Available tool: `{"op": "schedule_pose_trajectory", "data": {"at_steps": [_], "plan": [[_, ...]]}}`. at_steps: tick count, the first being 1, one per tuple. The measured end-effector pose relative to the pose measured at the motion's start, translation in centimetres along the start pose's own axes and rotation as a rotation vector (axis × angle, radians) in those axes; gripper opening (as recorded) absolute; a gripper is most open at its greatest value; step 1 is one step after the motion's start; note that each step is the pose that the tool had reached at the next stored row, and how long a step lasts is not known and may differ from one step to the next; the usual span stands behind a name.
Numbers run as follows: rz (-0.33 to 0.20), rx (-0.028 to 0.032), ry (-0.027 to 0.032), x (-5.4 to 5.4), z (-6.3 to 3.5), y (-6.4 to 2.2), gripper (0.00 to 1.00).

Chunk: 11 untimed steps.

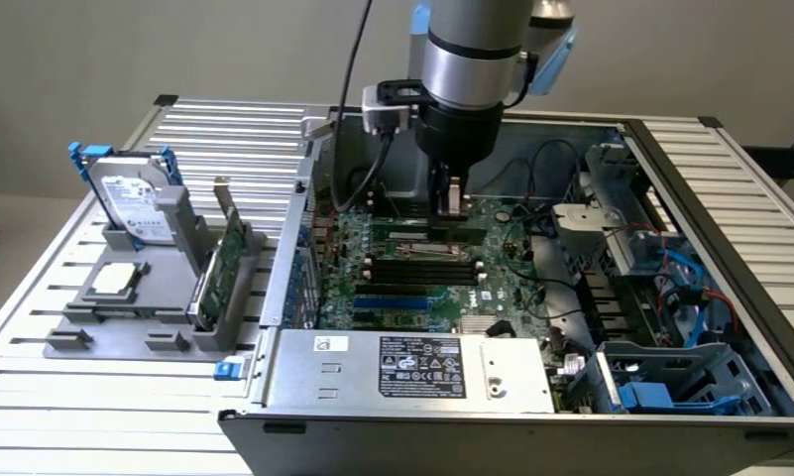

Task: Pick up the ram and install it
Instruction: 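Insert the ram into the slot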

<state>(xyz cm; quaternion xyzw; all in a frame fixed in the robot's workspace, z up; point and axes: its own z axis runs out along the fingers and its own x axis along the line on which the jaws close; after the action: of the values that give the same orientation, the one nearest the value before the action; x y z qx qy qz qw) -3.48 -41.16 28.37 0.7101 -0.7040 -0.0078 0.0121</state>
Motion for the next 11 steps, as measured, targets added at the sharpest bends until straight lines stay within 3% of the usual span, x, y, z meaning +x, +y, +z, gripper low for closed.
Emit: {"op": "schedule_pose_trajectory", "data": {"at_steps": [11], "plan": [[0.0,-0.0001,0.0001,0.1,2.0,-0.04,0.14]]}}
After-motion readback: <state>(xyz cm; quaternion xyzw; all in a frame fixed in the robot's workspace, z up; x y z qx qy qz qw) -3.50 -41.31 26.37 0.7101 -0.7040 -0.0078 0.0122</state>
